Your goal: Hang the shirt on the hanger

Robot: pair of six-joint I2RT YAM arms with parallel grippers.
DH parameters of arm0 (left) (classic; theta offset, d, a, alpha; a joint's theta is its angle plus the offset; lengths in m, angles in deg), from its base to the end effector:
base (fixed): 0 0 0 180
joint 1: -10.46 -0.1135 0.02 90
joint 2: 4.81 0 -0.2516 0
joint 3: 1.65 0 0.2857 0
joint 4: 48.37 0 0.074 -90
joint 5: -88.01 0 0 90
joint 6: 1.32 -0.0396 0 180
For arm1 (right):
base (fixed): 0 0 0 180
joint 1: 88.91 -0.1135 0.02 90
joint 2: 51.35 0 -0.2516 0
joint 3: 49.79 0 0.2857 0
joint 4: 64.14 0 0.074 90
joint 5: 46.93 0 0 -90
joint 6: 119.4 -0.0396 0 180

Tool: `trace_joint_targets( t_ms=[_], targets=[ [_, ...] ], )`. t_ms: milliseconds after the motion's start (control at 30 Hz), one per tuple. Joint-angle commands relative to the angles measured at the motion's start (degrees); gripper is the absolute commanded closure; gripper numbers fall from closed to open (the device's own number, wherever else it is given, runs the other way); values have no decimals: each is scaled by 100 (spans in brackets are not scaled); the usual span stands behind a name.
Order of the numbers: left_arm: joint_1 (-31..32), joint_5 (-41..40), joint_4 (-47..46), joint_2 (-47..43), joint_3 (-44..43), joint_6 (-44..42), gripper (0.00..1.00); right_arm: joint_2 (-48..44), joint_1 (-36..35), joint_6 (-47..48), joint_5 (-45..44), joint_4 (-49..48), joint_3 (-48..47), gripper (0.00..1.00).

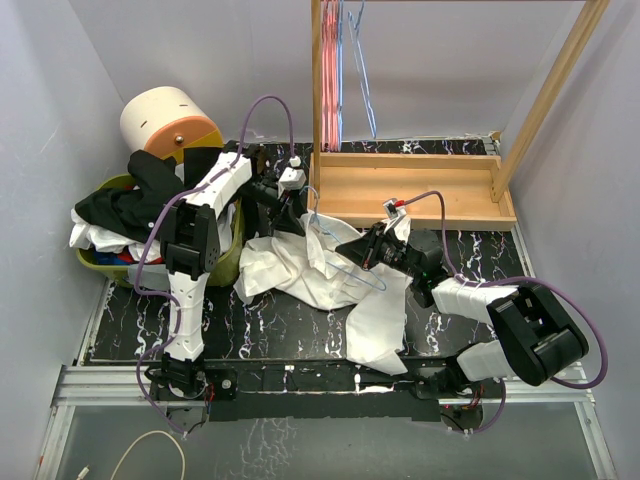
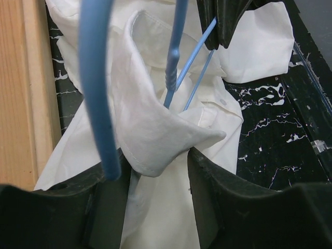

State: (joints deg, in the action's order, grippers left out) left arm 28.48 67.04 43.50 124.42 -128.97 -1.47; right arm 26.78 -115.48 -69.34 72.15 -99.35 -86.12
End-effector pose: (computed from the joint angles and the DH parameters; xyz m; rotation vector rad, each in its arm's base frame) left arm 0.4249 -0.1771 0.2109 1.7315 1.3150 -1.2505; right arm 0.2500 0.1465 0.1568 -0.2035 1.8346 1.2689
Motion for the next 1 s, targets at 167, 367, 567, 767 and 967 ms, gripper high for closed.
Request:
trace_joint_targets(
  t_ms=[167,367,567,767,967],
  targets=[
    [62,270,208,-273,232,-116,58,-179,11,171,-243,-295,-225,92],
    [85,422,208,-443,505,-142,61,-214,11,173,-321,-310,-247,92],
    [136,464,208,-535,650,-121,57,-257,12,182,-376,-304,-295,92],
    [140,561,209,-543,586,-102,100,-321,13,219,-421,-286,-304,92],
    [137,619,-439,-1075,759,292,100,-582,11,295,-537,34,-412,92]
  ],
)
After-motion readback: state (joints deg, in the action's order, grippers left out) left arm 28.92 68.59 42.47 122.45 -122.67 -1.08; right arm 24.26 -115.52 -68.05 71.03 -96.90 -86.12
